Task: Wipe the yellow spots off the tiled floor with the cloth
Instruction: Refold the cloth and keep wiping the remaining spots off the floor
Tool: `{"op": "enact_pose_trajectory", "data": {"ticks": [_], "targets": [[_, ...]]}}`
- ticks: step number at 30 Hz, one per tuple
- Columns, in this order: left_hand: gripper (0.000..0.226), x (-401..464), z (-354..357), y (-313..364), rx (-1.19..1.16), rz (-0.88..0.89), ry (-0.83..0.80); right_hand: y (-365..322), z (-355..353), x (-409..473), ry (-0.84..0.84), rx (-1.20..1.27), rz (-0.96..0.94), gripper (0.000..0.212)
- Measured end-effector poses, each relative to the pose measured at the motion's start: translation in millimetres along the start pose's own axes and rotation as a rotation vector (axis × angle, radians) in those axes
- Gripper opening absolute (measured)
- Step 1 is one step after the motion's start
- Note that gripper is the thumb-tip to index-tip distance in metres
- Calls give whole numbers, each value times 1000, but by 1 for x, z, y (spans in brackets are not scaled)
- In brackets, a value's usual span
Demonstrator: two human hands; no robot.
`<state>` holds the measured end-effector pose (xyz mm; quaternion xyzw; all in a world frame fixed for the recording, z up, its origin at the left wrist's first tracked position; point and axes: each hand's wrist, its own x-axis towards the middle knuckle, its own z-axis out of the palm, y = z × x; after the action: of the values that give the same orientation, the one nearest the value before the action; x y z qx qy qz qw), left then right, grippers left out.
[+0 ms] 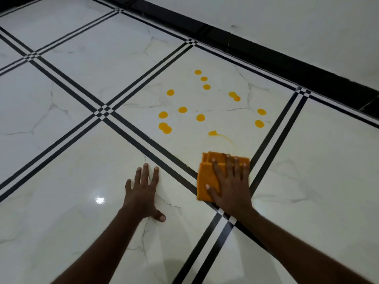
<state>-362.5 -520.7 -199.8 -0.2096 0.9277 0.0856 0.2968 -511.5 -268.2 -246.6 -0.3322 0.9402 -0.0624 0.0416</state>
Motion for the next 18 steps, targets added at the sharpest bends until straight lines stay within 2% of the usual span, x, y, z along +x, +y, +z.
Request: {"op": "enact_pose_trajectory", "data": {"ticks": [2,5,7,9,10,12,15,16,18], "targets": [[159,1,-1,0,21,-6,-7,3,-1,42,-17,-14,-81,86],[159,-2,-1,-2,37,0,13,34,-6,80,-22,-42,10,83],[159,-3,-2,-1,33,-8,20,49,-9,61,38,-21,159,82],[160,-3,-2,2,31,-20,13,33,-9,19,87,18,297,84],[160,-2,-1,4,32,-26,7,16,-5,-1,93,26,304,86],[159,-3,-3,8,42,-30,-12,-18,2,-14,41,40,176,89],[157,-4,-9,9,72,-30,-36,-29,5,37,-7,49,-84,86],[157,-4,-10,11,79,-27,-42,-21,3,58,-28,45,-111,84],[158,-5,-11,10,89,-24,-41,4,3,76,-15,22,-26,81]]}}
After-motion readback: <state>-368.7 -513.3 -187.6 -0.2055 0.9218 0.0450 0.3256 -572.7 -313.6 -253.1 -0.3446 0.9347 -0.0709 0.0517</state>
